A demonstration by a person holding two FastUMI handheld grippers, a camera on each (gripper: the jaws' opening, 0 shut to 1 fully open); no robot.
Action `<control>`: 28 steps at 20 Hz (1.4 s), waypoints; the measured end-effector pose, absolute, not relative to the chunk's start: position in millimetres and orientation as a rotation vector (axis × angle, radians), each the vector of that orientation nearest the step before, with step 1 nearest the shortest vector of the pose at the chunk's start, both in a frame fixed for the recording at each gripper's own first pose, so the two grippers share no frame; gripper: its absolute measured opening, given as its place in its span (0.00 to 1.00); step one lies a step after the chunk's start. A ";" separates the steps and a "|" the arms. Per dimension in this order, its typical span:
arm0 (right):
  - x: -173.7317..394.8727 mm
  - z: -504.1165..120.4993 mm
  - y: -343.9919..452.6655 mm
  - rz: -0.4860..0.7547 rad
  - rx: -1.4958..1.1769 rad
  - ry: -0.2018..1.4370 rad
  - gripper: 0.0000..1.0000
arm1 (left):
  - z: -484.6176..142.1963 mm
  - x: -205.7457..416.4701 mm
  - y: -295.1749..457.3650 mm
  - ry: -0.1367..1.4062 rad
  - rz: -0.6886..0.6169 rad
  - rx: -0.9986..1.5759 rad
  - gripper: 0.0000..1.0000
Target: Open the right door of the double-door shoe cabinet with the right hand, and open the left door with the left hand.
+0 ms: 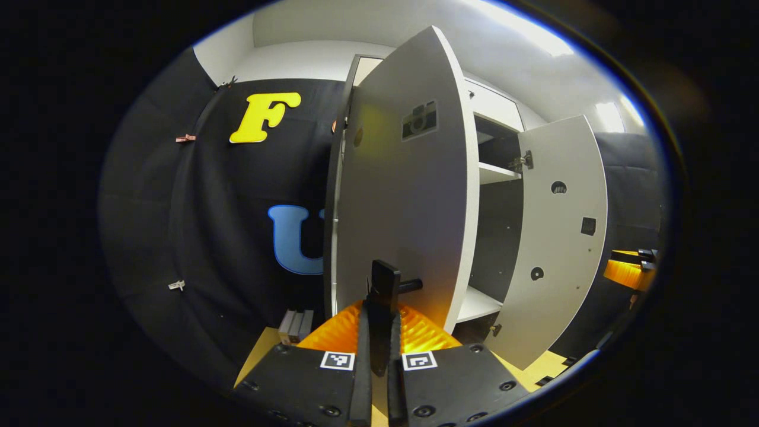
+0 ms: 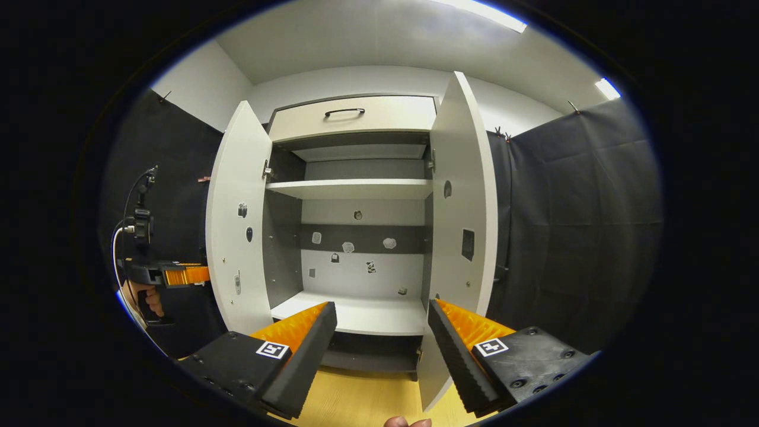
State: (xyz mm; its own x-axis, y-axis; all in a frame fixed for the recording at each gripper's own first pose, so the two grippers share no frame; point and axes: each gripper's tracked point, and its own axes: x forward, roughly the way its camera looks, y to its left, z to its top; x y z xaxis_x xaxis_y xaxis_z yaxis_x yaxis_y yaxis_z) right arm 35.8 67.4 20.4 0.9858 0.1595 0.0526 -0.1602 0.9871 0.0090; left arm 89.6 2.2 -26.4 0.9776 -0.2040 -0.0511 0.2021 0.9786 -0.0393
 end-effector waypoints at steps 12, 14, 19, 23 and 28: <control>37.1 13.0 77.2 0.159 0.015 -0.035 0.98 | -29.4 94.1 27.5 0.053 -0.169 -0.091 0.14; 36.5 13.5 77.1 0.154 0.017 -0.035 0.98 | -31.9 91.5 28.3 0.061 -0.167 -0.103 0.14; 33.5 11.2 74.3 0.150 0.014 -0.025 0.98 | -34.8 87.9 35.7 0.070 -0.140 -0.093 0.14; 32.3 9.9 73.6 0.151 0.017 -0.019 0.98 | -31.7 83.5 37.1 0.059 -0.118 -0.091 0.14; 30.3 8.1 74.1 0.160 0.027 -0.013 0.98 | -24.3 75.8 40.8 0.034 -0.104 -0.045 0.26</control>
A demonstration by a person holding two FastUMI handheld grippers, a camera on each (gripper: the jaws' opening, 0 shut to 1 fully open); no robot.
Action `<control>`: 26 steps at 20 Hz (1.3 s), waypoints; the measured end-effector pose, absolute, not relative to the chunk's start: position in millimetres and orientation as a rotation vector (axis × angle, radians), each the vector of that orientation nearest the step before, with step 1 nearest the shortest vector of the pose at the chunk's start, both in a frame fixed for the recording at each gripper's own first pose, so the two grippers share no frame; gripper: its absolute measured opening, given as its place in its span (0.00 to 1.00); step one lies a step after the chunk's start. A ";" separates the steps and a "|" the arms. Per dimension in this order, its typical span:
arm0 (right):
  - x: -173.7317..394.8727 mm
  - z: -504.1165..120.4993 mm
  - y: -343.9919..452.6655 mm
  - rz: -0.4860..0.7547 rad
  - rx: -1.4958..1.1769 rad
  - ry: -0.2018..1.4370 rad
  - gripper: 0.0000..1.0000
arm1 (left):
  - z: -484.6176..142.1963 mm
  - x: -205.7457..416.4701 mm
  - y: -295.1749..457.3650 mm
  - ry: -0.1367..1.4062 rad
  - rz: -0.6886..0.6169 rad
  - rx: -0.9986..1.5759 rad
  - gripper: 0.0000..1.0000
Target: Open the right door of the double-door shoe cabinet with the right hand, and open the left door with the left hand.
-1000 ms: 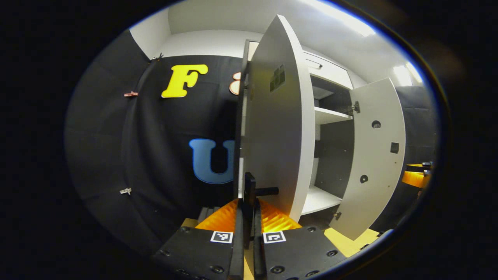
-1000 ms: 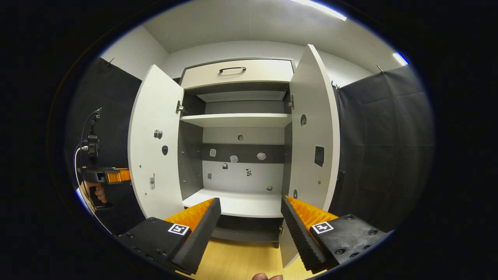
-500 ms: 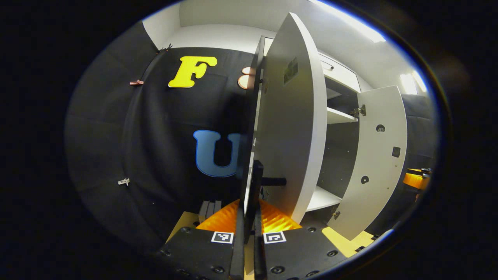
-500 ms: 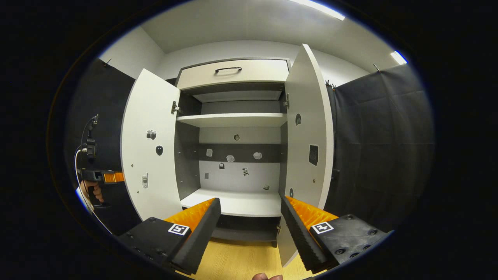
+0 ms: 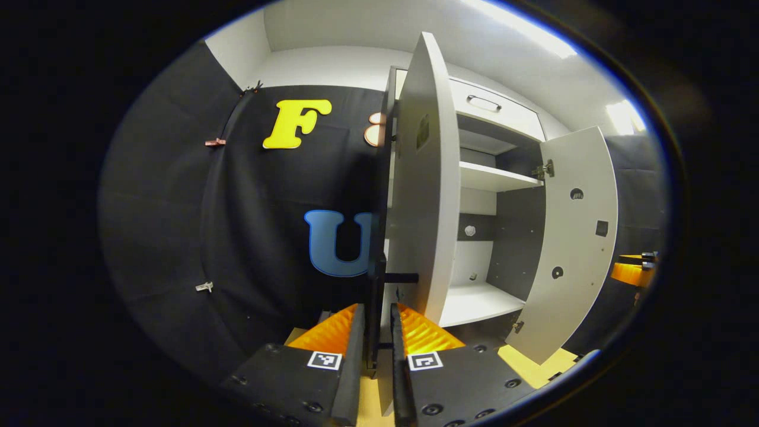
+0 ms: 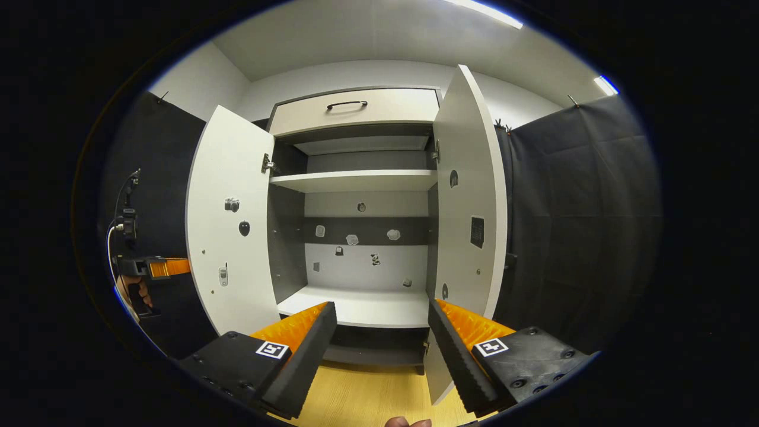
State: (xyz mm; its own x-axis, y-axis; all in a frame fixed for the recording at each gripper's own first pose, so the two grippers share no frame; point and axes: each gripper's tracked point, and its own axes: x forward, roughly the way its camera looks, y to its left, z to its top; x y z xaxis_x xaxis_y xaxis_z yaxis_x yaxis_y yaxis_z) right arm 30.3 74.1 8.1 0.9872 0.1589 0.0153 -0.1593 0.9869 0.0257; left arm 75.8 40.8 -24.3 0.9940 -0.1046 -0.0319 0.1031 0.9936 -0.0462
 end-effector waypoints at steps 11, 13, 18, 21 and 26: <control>25.3 8.0 67.6 0.156 0.050 -0.001 0.98 | -16.6 56.0 23.6 0.013 -0.149 -0.006 0.60; 23.3 10.5 66.4 0.154 0.059 -0.007 0.98 | -15.8 54.6 21.7 0.011 -0.157 0.001 0.73; 20.5 14.4 60.4 0.144 0.050 -0.014 0.98 | -11.1 52.2 15.8 -0.015 -0.113 -0.023 0.97; 20.3 19.7 59.0 0.139 0.057 -0.026 0.98 | -7.5 50.7 18.4 -0.029 -0.079 0.010 0.97; 18.9 25.4 60.5 0.135 0.050 -0.032 0.98 | -5.5 50.3 1.4 -0.043 -0.104 0.003 0.97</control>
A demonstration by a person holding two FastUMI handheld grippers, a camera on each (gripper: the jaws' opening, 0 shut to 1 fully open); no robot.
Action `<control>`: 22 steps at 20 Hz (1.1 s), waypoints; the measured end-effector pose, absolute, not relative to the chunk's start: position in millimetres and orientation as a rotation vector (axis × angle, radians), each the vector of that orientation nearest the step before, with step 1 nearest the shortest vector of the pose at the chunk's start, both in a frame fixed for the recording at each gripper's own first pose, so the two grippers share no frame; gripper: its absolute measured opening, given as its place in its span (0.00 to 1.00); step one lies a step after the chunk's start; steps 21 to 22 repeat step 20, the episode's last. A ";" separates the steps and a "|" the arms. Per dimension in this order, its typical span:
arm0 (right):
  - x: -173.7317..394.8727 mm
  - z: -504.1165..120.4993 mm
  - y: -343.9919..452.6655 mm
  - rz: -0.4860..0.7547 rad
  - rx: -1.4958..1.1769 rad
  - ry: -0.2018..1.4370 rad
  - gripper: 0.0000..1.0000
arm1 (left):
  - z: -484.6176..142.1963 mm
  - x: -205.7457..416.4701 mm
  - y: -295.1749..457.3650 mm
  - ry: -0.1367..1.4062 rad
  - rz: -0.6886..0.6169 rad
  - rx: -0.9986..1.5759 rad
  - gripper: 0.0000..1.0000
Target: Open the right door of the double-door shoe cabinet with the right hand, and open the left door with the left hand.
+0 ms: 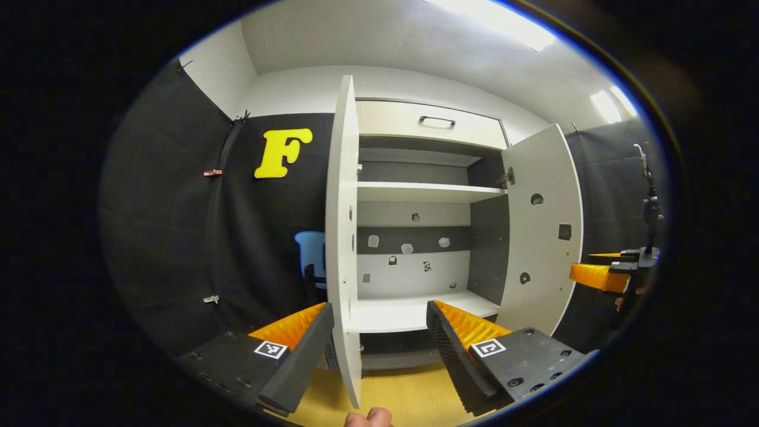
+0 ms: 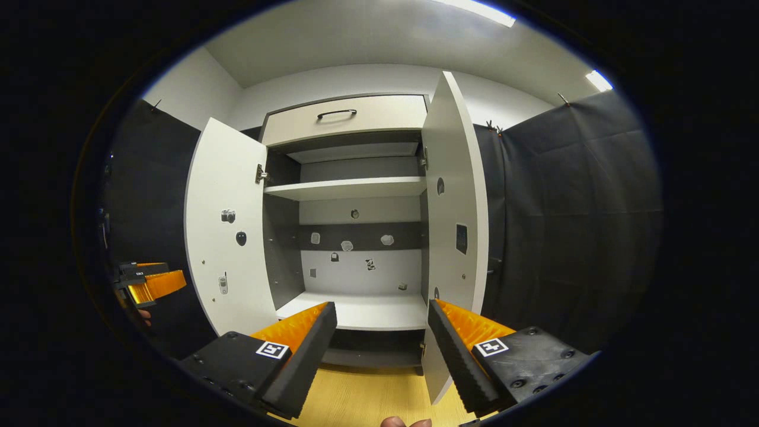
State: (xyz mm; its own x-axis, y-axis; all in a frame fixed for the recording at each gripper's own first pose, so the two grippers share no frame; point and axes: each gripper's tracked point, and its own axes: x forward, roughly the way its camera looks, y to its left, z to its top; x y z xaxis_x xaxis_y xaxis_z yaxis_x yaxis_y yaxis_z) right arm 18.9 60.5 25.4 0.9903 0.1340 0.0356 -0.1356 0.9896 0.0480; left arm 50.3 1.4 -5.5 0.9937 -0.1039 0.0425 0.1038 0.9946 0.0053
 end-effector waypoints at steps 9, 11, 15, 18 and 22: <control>14.3 29.3 62.2 0.139 0.030 -0.048 0.98 | -7.3 48.1 -9.3 -0.035 -0.104 -0.056 0.97; 14.0 29.5 61.5 0.136 0.032 -0.048 0.98 | -8.5 47.2 -8.3 -0.027 -0.102 -0.049 0.97; 15.2 27.8 62.7 0.133 0.033 -0.044 0.98 | -10.0 47.1 -7.1 -0.020 -0.104 -0.038 0.96; 16.5 25.8 65.1 0.135 0.030 -0.042 0.98 | -10.5 47.3 -7.6 -0.019 -0.110 -0.034 0.96; 16.6 25.1 66.1 0.135 0.028 -0.041 0.98 | -10.1 47.3 -6.9 -0.018 -0.108 -0.032 0.96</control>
